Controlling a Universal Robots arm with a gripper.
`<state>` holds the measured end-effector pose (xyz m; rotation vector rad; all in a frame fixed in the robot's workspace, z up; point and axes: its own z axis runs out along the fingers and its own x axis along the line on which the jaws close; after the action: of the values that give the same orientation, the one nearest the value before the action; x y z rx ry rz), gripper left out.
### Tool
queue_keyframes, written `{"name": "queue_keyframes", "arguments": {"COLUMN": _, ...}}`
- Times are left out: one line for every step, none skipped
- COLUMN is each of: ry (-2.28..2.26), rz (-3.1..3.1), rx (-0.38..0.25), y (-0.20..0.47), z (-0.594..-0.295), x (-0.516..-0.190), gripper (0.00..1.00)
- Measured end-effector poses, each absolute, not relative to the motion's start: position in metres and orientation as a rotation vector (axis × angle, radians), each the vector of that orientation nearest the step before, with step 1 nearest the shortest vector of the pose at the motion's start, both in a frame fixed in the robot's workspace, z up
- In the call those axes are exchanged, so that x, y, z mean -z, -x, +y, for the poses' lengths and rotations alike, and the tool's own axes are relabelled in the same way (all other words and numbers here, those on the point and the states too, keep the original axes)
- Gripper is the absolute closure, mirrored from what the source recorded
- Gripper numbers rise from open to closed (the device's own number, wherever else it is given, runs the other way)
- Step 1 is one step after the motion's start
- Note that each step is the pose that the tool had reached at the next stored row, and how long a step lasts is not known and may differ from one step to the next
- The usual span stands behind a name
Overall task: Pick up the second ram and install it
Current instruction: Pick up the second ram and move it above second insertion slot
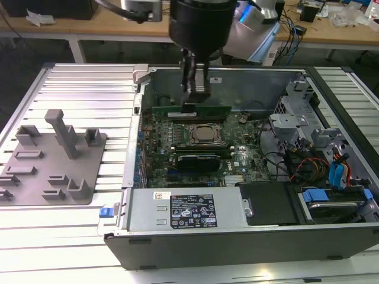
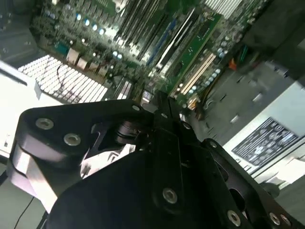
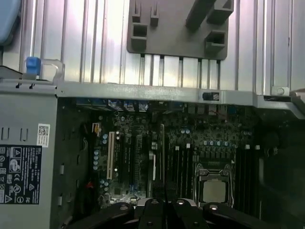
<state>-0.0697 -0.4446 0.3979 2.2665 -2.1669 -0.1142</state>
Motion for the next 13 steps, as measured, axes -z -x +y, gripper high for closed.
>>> {"name": "queue_keyframes", "arguments": {"ry": -2.266, "rz": -2.166, "rx": 0.116, "y": 0.06, "z": -0.445, "x": -0.397, "gripper": 0.91}}
{"name": "queue_keyframes", "arguments": {"ry": -2.264, "rz": -2.165, "rx": 0.118, "y": 0.048, "z": -0.445, "x": -0.397, "gripper": 0.91}}
{"name": "queue_keyframes", "arguments": {"ry": -2.264, "rz": -2.165, "rx": 0.119, "y": 0.038, "z": -0.445, "x": -0.396, "gripper": 0.91}}
{"name": "queue_keyframes", "arguments": {"ry": -2.264, "rz": -2.165, "rx": 0.119, "y": 0.036, "z": -0.445, "x": -0.396, "gripper": 0.91}}
{"name": "queue_keyframes", "arguments": {"ry": -2.264, "rz": -2.165, "rx": 0.119, "y": 0.036, "z": -0.445, "x": -0.396, "gripper": 0.91}}
{"name": "queue_keyframes", "arguments": {"ry": -2.264, "rz": -2.165, "rx": 0.119, "y": 0.036, "z": -0.445, "x": -0.396, "gripper": 0.91}}
{"name": "queue_keyframes", "arguments": {"ry": -2.264, "rz": -2.165, "rx": 0.119, "y": 0.036, "z": -0.444, "x": -0.396, "gripper": 0.91}}
{"name": "queue_keyframes", "arguments": {"ry": -2.264, "rz": -2.165, "rx": 0.119, "y": 0.036, "z": -0.445, "x": -0.394, "gripper": 0.91}}
{"name": "queue_keyframes", "arguments": {"ry": -2.264, "rz": -2.165, "rx": 0.119, "y": 0.036, "z": -0.445, "x": -0.39, "gripper": 0.91}}
{"name": "queue_keyframes", "arguments": {"ry": -2.264, "rz": -2.165, "rx": 0.119, "y": 0.035, "z": -0.445, "x": -0.387, "gripper": 0.91}}
{"name": "queue_keyframes", "arguments": {"ry": -2.264, "rz": -2.165, "rx": 0.119, "y": 0.035, "z": -0.445, "x": -0.386, "gripper": 0.91}}
{"name": "queue_keyframes", "arguments": {"ry": -2.264, "rz": -2.165, "rx": 0.119, "y": 0.035, "z": -0.445, "x": -0.382, "gripper": 0.91}}
{"name": "queue_keyframes", "arguments": {"ry": -2.264, "rz": -2.165, "rx": 0.119, "y": 0.035, "z": -0.445, "x": -0.38, "gripper": 0.91}}
